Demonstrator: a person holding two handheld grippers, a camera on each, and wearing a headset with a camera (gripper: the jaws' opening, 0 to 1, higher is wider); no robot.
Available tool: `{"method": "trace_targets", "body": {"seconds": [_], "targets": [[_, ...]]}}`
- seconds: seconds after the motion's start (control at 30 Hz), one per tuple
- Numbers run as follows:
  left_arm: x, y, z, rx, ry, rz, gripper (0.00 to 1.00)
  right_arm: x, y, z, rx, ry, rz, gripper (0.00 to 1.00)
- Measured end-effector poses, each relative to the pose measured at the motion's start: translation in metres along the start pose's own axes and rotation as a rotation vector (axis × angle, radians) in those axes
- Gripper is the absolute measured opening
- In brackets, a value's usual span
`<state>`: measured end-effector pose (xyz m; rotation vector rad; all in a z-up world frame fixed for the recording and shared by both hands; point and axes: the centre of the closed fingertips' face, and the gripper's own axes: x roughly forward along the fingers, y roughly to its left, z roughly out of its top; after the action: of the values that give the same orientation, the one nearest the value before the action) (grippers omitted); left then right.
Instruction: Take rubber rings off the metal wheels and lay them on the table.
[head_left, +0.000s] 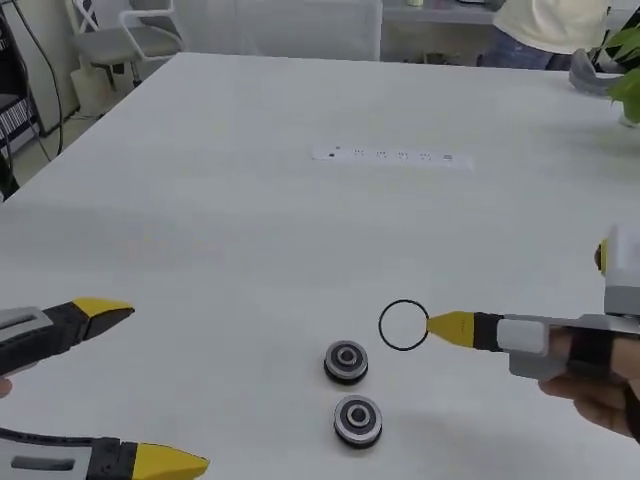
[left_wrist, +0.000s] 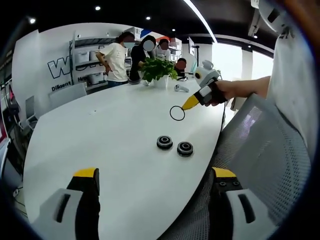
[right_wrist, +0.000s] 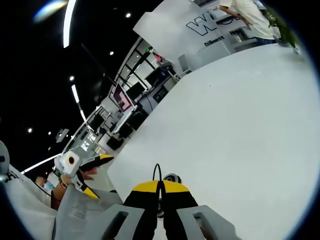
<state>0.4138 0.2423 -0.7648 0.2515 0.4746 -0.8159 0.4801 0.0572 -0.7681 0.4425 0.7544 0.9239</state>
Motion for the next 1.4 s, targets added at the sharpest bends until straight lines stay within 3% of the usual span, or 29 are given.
{"method": "trace_targets", "body": {"seconds": [0.3,0.6,1.4], "targets": [[0.0,0.002,0.001,-0.01,-0.01,0.012,0.9,0.003,0.012,0.007,-0.018,-0.007,0.017,0.0],[0.0,0.0,0.001,-0.015,-0.015,0.005,0.9,0.006,0.032,0.017,-0.02,-0.03,0.067,0.0],[0.001,-0.004,-0.002,-0.019,-0.001,-0.012,0.89,0.038,0.078,0.001,-0.234,0.133,0.141,0.0]]}}
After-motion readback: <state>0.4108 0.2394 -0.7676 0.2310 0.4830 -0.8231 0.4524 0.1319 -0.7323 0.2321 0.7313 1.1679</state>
